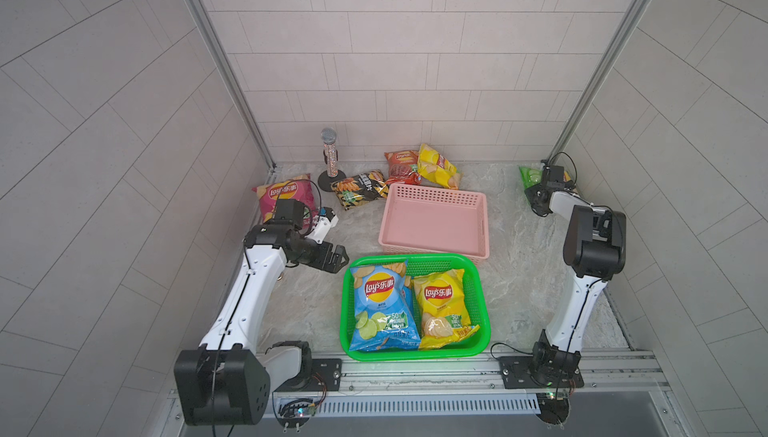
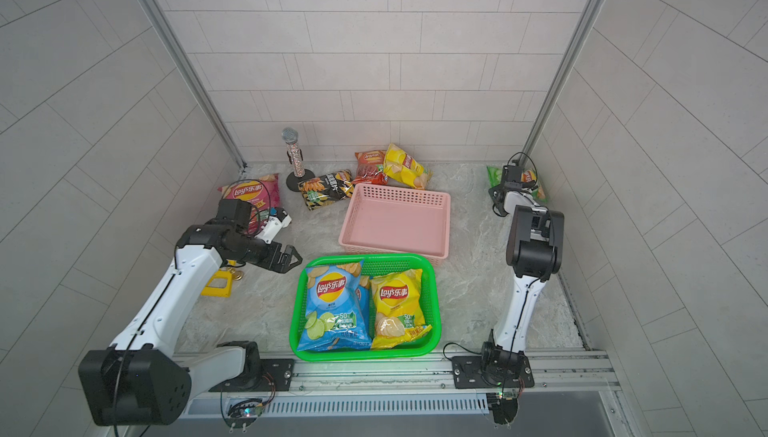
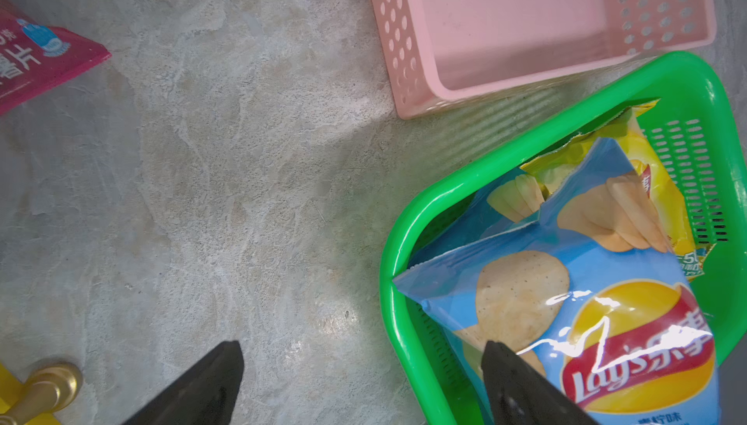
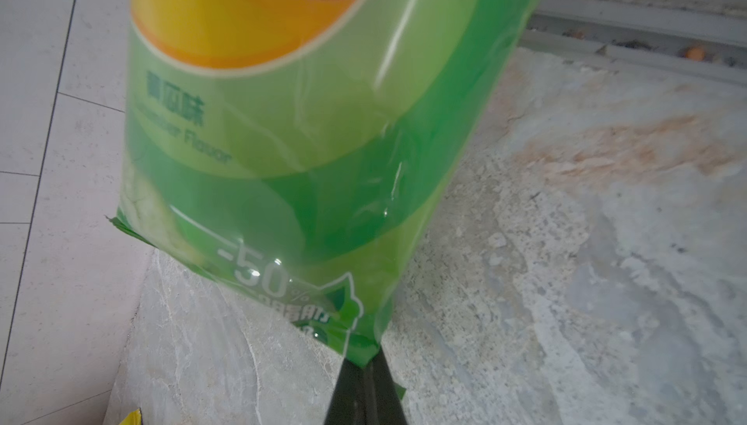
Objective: Put the potato chips into the basket
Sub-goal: Pick up the potato chip from the corner of the board.
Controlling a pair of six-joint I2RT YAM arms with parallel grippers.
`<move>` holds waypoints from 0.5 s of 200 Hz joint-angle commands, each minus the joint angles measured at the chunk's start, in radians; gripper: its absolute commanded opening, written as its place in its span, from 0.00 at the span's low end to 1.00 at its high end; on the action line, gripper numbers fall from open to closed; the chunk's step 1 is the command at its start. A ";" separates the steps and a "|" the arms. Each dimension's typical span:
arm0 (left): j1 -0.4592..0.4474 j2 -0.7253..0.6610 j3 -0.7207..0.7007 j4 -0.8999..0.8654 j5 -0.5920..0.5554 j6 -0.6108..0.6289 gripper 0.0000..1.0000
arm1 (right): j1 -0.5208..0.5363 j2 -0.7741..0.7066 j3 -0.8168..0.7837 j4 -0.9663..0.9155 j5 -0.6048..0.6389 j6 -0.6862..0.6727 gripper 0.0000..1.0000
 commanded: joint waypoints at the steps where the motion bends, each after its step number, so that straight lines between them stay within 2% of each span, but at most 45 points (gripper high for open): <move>1: 0.002 -0.003 0.002 -0.001 -0.004 -0.006 1.00 | 0.005 -0.094 -0.013 -0.021 0.023 -0.019 0.00; 65: 0.001 -0.005 0.002 0.000 -0.002 -0.006 1.00 | 0.005 -0.309 -0.084 -0.044 -0.009 -0.064 0.00; 100: 0.002 -0.006 0.002 -0.001 -0.001 -0.006 1.00 | 0.007 -0.453 -0.139 -0.076 -0.071 -0.104 0.00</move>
